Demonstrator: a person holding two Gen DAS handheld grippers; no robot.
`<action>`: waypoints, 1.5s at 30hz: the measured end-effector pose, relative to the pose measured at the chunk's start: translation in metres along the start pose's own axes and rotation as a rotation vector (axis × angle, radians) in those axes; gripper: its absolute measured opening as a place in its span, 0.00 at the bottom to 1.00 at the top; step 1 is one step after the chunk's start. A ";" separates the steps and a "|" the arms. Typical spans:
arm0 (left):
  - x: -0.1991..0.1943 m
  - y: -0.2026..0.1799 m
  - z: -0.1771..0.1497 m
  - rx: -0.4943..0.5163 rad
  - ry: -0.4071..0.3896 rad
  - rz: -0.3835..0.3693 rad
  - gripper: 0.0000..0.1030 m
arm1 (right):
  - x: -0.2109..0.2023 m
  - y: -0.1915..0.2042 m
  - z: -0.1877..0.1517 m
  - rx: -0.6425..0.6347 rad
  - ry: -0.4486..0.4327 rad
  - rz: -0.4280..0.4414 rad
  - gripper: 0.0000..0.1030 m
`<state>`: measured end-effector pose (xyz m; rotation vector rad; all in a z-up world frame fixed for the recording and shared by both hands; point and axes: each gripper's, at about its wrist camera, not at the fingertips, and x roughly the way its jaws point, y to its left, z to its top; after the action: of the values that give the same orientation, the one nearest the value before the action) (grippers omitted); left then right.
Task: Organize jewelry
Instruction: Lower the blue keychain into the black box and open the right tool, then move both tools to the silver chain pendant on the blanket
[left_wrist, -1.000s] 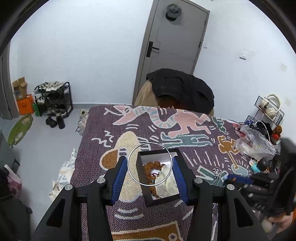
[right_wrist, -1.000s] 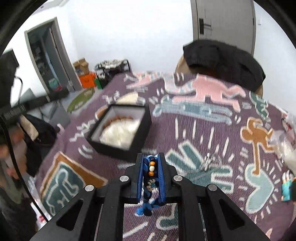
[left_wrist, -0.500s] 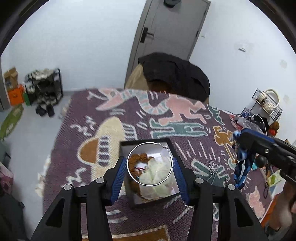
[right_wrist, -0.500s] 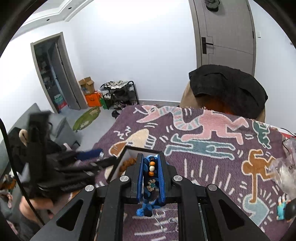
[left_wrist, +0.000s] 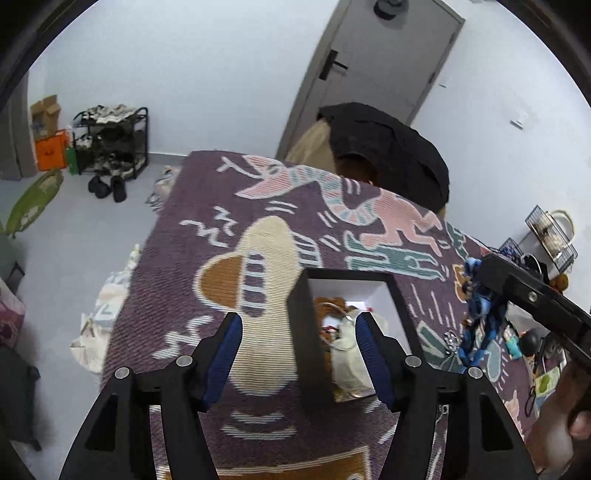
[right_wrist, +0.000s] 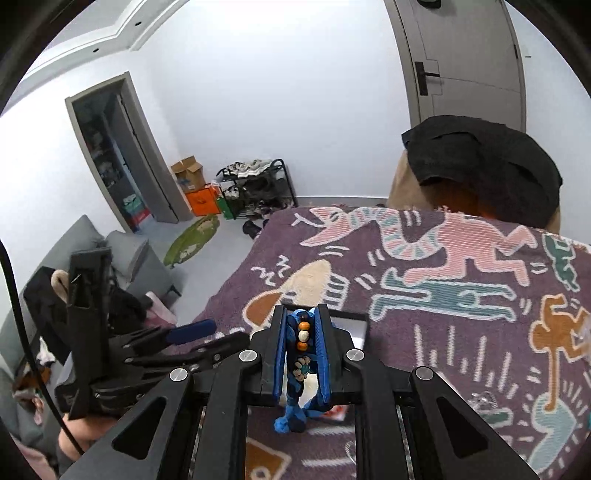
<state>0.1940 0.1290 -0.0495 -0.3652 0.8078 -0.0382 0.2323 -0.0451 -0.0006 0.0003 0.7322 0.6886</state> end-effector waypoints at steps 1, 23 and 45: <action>-0.001 0.003 0.001 -0.004 -0.003 0.004 0.63 | 0.004 0.001 0.000 0.003 -0.005 0.003 0.16; -0.019 -0.054 -0.006 0.109 -0.076 -0.029 0.86 | -0.053 -0.065 -0.062 0.169 -0.042 -0.095 0.81; 0.029 -0.166 -0.037 0.301 0.046 -0.104 0.82 | -0.104 -0.163 -0.119 0.333 -0.045 -0.167 0.82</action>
<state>0.2050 -0.0426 -0.0375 -0.1213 0.8140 -0.2637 0.1974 -0.2604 -0.0646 0.2562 0.7870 0.4009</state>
